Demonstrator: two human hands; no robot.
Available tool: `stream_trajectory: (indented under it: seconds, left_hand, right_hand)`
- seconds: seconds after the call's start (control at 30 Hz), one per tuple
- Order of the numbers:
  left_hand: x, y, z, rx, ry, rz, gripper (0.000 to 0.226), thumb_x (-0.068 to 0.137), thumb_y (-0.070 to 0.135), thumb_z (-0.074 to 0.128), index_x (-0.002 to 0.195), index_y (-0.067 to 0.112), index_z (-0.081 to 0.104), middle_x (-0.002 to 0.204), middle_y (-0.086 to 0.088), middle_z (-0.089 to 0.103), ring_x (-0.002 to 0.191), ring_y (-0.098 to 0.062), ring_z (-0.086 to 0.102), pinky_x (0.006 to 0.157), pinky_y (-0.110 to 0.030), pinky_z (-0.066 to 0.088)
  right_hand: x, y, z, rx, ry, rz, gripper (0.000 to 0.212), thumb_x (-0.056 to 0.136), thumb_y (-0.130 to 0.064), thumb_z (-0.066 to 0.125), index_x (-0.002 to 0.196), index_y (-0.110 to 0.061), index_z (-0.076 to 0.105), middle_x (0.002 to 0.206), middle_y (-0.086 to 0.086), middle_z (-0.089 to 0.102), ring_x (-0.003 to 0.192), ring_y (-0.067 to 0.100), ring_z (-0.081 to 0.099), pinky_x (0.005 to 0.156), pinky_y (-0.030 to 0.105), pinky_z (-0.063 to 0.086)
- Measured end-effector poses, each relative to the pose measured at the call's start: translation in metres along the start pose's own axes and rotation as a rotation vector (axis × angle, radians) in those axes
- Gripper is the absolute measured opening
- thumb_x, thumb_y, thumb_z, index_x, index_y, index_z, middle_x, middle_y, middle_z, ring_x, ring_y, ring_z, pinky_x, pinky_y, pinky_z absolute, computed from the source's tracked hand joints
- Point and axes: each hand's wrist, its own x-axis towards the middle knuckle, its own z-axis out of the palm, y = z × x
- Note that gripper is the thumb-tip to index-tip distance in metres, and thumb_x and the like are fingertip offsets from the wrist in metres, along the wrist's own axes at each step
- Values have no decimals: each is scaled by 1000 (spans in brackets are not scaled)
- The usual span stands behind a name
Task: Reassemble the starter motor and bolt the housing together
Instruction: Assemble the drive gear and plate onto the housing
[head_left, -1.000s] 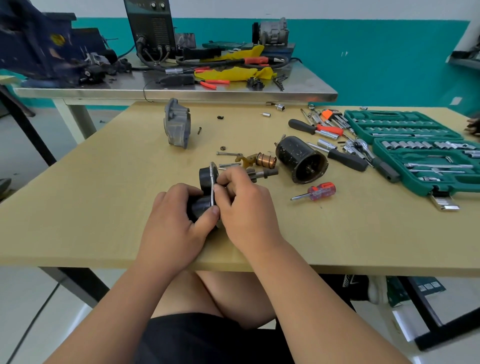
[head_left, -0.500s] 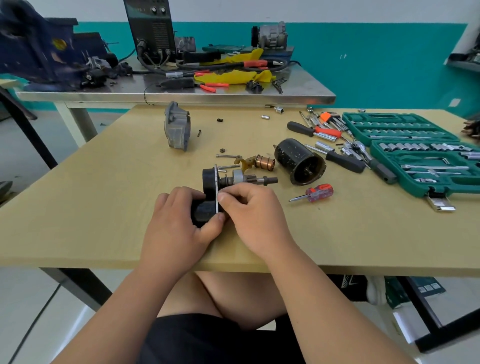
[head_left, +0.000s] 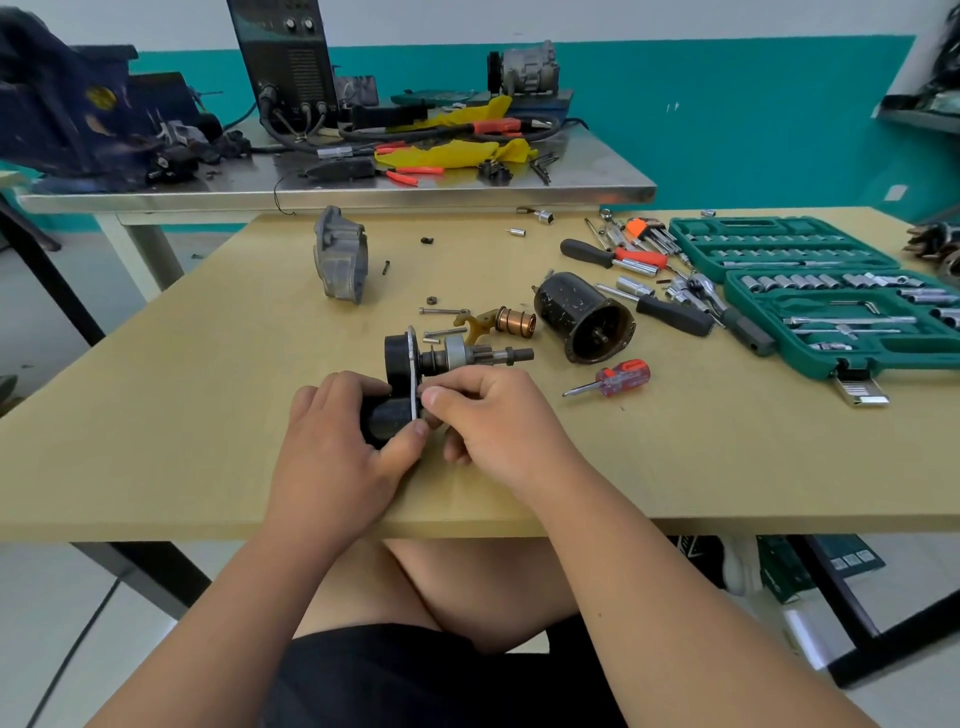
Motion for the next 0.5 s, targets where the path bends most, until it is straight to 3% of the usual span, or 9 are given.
stream_trajectory:
  seconds: [0.33, 0.5]
  left_hand:
    - [2, -3, -2, -38, 8, -39, 28, 77, 33, 66, 100, 20, 55, 85, 22, 45, 93, -14, 40, 70, -25, 27]
    - [3, -4, -3, -97, -6, -53, 29, 77, 46, 61, 95, 26, 51, 86, 23, 49, 94, -18, 46, 70, -28, 31]
  right_hand:
    - [4, -9, 2, 239, -66, 206, 11, 87, -16, 67, 77, -19, 70, 61, -4, 64, 42, 9, 50, 41, 20, 41]
    - [6, -9, 5, 336, -98, 230, 14, 89, -16, 64, 77, -17, 70, 61, -2, 61, 43, 8, 49, 43, 20, 40]
